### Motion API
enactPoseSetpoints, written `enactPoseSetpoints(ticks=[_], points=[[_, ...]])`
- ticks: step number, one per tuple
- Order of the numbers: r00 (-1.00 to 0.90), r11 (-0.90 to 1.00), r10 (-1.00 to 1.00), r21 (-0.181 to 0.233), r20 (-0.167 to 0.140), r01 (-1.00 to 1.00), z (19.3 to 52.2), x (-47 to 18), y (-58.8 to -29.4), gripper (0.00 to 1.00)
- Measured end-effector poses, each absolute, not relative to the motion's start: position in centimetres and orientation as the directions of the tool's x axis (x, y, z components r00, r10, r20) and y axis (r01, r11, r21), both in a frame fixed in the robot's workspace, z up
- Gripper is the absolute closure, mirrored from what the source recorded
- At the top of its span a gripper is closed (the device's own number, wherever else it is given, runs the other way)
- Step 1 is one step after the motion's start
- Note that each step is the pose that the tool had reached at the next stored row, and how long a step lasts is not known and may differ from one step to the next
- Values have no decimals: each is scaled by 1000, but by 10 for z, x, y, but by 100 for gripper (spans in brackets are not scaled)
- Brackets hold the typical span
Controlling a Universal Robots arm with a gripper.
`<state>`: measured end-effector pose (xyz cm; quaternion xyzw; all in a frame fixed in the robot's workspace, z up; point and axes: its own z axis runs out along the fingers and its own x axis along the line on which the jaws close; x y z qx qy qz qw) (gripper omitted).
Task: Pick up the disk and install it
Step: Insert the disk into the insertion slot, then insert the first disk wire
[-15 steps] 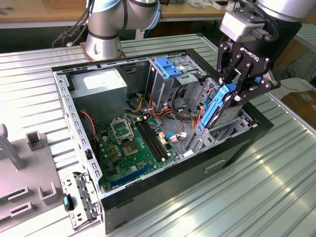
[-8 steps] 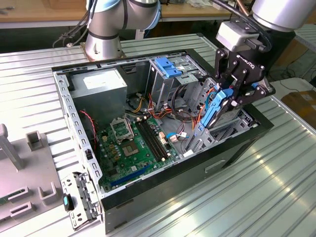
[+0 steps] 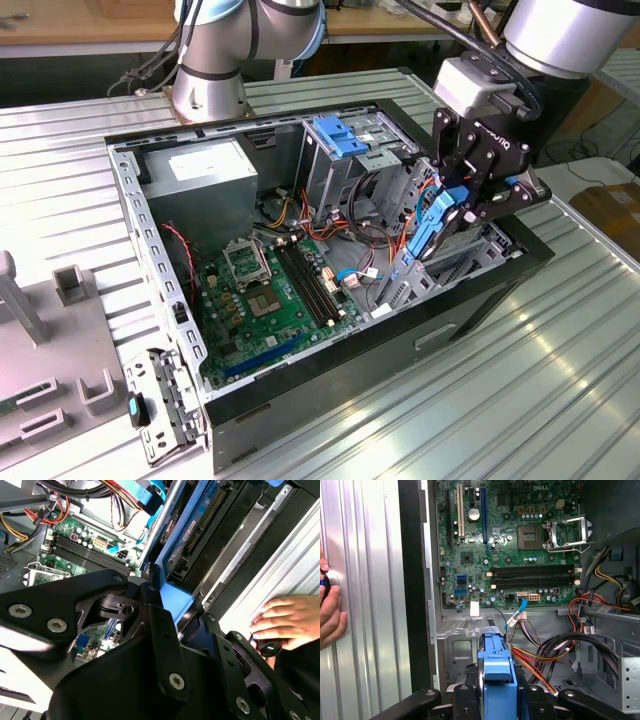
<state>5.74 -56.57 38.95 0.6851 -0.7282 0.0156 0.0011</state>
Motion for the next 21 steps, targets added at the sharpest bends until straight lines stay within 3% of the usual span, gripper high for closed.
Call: enactPoseSetpoints(ticks=[6,7,10,21], points=[[-61,61,-998,-21,23,-998,389,58,-566,55],[-61,61,-998,-21,23,-998,389,58,-566,57],[-61,61,-998,-21,23,-998,387,63,-566,88],[-61,61,-998,-21,23,-998,386,81,-566,89]])
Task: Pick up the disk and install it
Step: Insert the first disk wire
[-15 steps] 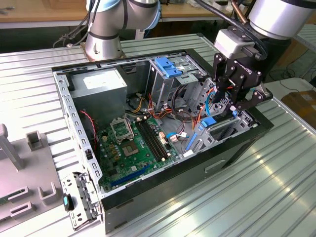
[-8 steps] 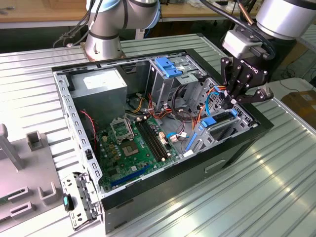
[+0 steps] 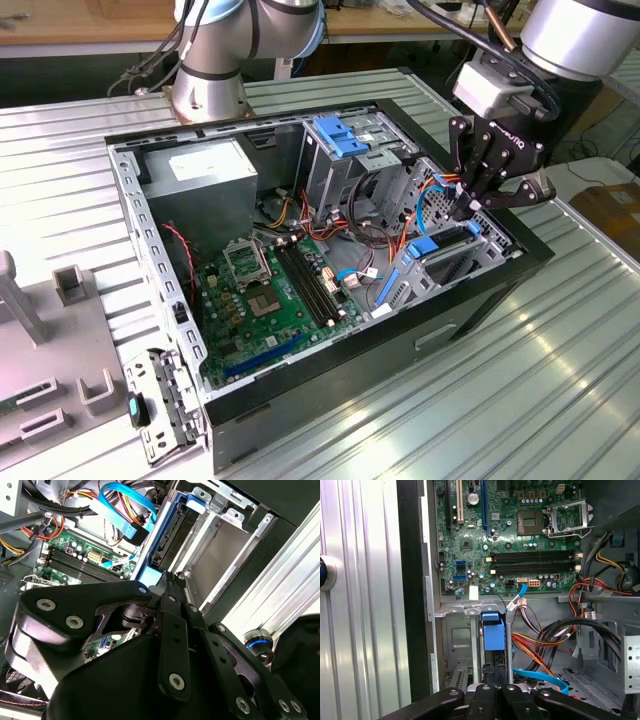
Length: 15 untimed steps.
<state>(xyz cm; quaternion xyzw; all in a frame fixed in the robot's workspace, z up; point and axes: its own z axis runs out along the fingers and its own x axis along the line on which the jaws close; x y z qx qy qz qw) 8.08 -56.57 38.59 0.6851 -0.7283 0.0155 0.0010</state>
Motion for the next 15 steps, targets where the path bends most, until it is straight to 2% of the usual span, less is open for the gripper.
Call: enactPoseSetpoints(ticks=[8,15], points=[[-60,59,-998,-21,23,-998,386,81,-566,89],[74,-74,-997,-18,23,-997,385,87,-566,89]])
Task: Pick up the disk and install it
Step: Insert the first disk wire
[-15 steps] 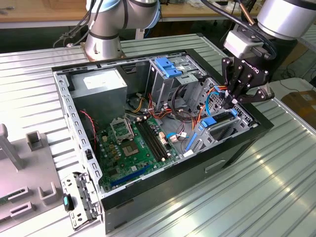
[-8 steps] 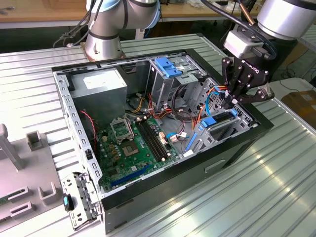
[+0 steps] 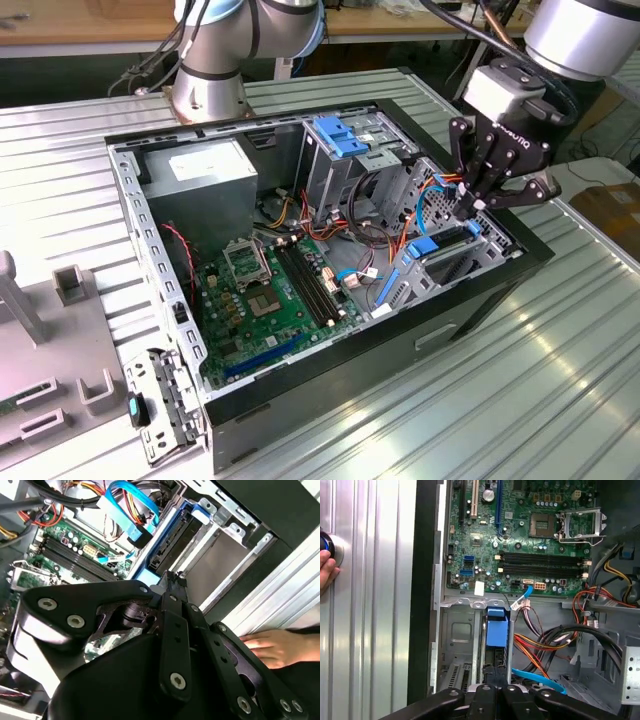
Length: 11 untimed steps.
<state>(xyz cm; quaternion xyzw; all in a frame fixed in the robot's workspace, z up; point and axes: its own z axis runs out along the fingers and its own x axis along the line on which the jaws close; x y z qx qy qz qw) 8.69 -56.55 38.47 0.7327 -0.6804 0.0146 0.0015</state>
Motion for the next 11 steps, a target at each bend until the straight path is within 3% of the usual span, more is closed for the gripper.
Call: enactPoseSetpoints(ticks=[11], points=[[131,-132,-991,-15,23,-991,384,121,-560,89]])
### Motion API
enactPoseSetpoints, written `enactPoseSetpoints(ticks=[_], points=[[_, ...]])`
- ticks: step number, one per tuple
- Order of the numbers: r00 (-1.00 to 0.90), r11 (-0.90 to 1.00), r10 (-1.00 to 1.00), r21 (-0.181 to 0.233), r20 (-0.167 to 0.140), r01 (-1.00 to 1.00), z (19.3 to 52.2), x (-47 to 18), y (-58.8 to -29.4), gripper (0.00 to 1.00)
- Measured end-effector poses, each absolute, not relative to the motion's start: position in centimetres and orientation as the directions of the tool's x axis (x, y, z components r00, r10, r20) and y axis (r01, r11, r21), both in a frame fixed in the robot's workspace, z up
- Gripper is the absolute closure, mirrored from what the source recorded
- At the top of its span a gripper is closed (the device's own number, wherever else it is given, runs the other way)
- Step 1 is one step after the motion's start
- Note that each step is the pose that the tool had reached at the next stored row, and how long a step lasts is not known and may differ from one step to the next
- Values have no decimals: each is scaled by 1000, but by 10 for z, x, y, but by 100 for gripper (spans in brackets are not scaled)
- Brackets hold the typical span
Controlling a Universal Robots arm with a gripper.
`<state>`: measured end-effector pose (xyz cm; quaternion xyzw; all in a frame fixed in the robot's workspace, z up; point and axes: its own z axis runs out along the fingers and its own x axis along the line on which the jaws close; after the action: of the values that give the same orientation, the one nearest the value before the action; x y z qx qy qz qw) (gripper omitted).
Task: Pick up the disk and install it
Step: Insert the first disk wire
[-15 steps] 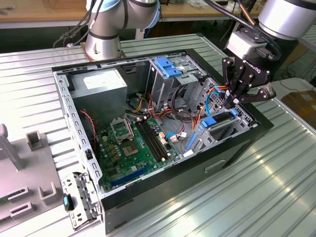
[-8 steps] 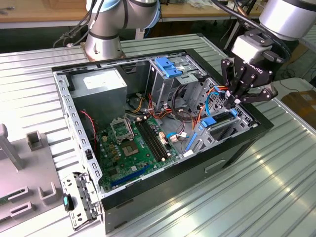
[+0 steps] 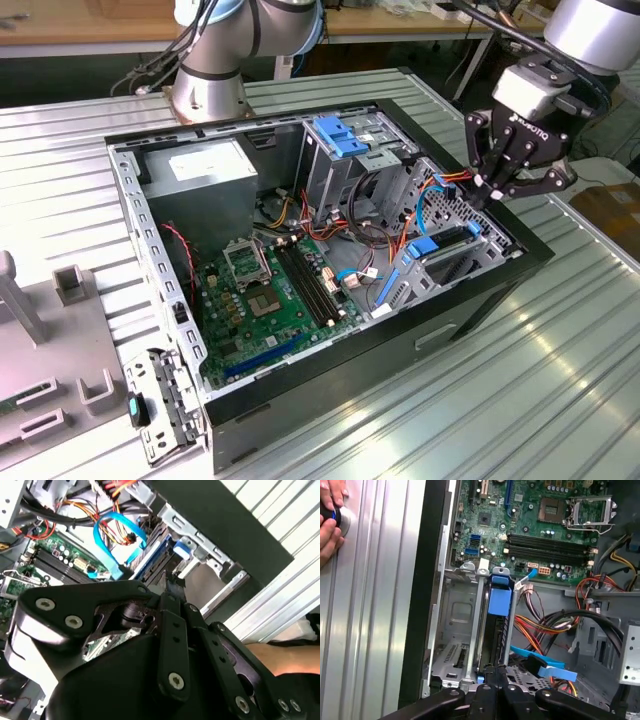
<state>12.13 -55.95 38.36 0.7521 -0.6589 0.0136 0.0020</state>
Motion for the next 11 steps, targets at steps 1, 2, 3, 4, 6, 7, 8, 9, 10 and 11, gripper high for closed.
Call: enactPoseSetpoints(ticks=[1,2,3,4,6,7,8,9,10,11], points=[[133,-134,-991,-15,23,-991,383,124,-559,89],[135,-135,-991,-15,23,-991,383,126,-558,89],[136,-136,-990,-15,22,-991,383,128,-558,89],[139,-140,-990,-15,21,-990,383,133,-556,89],[146,-147,-989,-15,21,-989,382,135,-555,89],[154,-154,-988,-15,21,-988,382,136,-554,89],[176,-176,-984,-15,21,-984,380,136,-553,89],[194,-195,-981,-15,21,-981,379,136,-553,89],[210,-211,-977,-15,21,-977,378,136,-553,89],[241,-242,-970,-15,21,-970,378,136,-553,89]])
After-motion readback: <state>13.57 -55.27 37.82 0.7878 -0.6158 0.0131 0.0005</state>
